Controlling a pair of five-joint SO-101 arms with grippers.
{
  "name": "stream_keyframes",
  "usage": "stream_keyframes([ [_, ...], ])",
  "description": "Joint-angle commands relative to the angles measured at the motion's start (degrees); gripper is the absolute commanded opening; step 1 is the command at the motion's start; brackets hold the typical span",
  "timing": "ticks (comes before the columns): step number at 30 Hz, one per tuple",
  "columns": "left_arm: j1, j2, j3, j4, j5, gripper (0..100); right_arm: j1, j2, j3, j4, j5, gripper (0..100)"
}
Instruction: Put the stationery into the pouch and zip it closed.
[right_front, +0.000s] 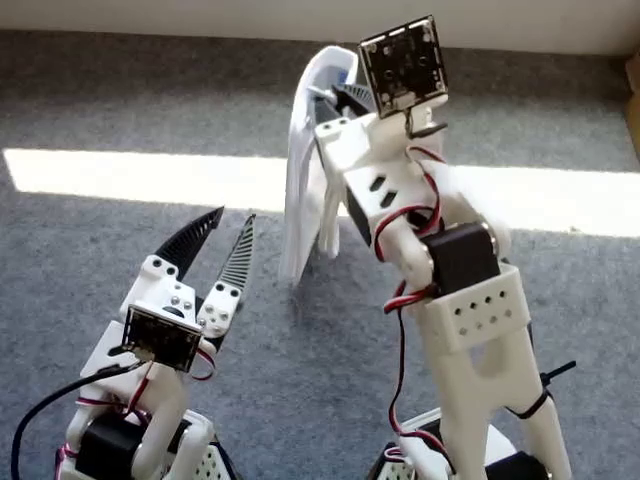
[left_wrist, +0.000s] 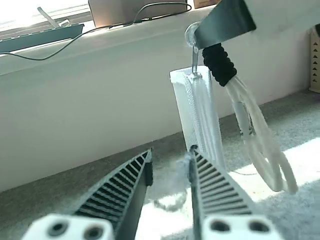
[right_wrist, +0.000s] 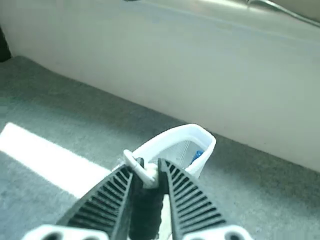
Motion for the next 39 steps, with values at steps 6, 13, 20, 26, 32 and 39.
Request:
stream_keyframes([
  [6,4.6,-0.6,-9.9,16.2,4.5,19,-5.9,-4.9,-4.1,17.9,0.0,0.5],
  [13,4.9,-0.6,-11.1,18.9,7.8,22,-7.4,-7.5,-4.0,22.5,1.1,0.5],
  [20,4.9,-0.6,-8.3,16.5,7.9,22,-7.5,-8.8,-4.0,24.9,1.4,0.5],
  [26,5.0,-0.6,-2.2,8.7,8.2,22,-10.1,-8.9,-4.1,28.7,1.4,0.5],
  [32,4.9,-0.6,-2.0,6.6,10.7,22,-10.0,-11.4,-4.1,29.0,1.2,0.5],
  [39,8.7,-0.6,1.9,0.5,10.7,22,-12.4,-15.3,-3.9,32.8,1.1,0.5],
])
